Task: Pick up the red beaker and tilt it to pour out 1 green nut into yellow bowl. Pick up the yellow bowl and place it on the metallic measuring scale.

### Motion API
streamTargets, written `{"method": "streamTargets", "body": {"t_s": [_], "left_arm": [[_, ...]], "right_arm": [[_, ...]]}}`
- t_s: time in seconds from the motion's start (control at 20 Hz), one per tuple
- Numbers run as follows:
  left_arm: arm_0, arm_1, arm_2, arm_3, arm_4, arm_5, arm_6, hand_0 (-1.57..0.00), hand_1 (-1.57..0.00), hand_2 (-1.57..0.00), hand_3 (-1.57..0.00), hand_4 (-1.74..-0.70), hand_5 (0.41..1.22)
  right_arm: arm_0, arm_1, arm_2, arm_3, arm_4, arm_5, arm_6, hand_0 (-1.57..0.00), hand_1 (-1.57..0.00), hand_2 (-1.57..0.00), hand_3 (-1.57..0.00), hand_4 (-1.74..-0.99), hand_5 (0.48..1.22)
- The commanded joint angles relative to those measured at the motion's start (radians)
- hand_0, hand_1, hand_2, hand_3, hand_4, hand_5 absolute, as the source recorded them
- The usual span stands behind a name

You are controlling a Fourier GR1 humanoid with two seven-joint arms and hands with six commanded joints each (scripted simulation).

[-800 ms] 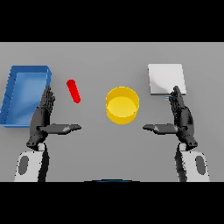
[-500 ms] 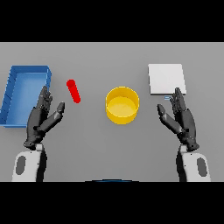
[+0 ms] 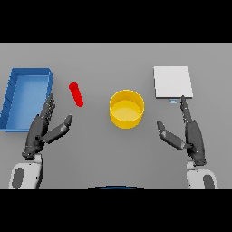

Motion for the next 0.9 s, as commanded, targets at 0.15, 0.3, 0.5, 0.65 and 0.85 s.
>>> {"method": "streamTargets", "body": {"t_s": [0.15,0.3,0.5,0.65,0.85], "left_arm": [[-0.083,-0.025,-0.001,0.143,-0.033,0.012,-0.043,0.00,0.00,0.00,0.00,-1.21,0.615],[-0.154,-0.031,0.006,0.240,-0.067,0.039,-0.083,0.00,0.00,0.00,0.00,-1.23,0.629],[-0.281,-0.022,0.042,0.385,-0.068,0.045,-0.092,0.00,0.00,0.00,0.00,-1.25,0.660],[-0.340,-0.030,0.055,0.465,-0.072,0.054,-0.127,0.00,0.00,0.00,0.00,-1.27,0.677],[-0.400,-0.031,0.071,0.537,-0.070,0.056,-0.132,0.00,0.00,0.00,0.00,-1.29,0.688]], "right_arm": [[0.008,-0.006,0.003,-0.002,-0.014,0.021,-0.009,0.00,0.00,0.00,0.00,-1.236,0.623],[0.006,-0.011,-0.014,0.001,-0.035,0.025,-0.021,0.00,0.00,0.00,0.00,-1.260,0.633],[0.006,-0.007,-0.008,0.010,-0.042,0.037,-0.038,0.00,0.00,0.00,0.00,-1.281,0.635],[-0.002,-0.005,-0.005,0.017,-0.028,0.029,-0.031,0.00,0.00,0.00,0.00,-1.268,0.635],[0.008,-0.002,-0.002,-0.004,-0.028,0.027,-0.026,0.00,0.00,0.00,0.00,-1.267,0.640]]}}
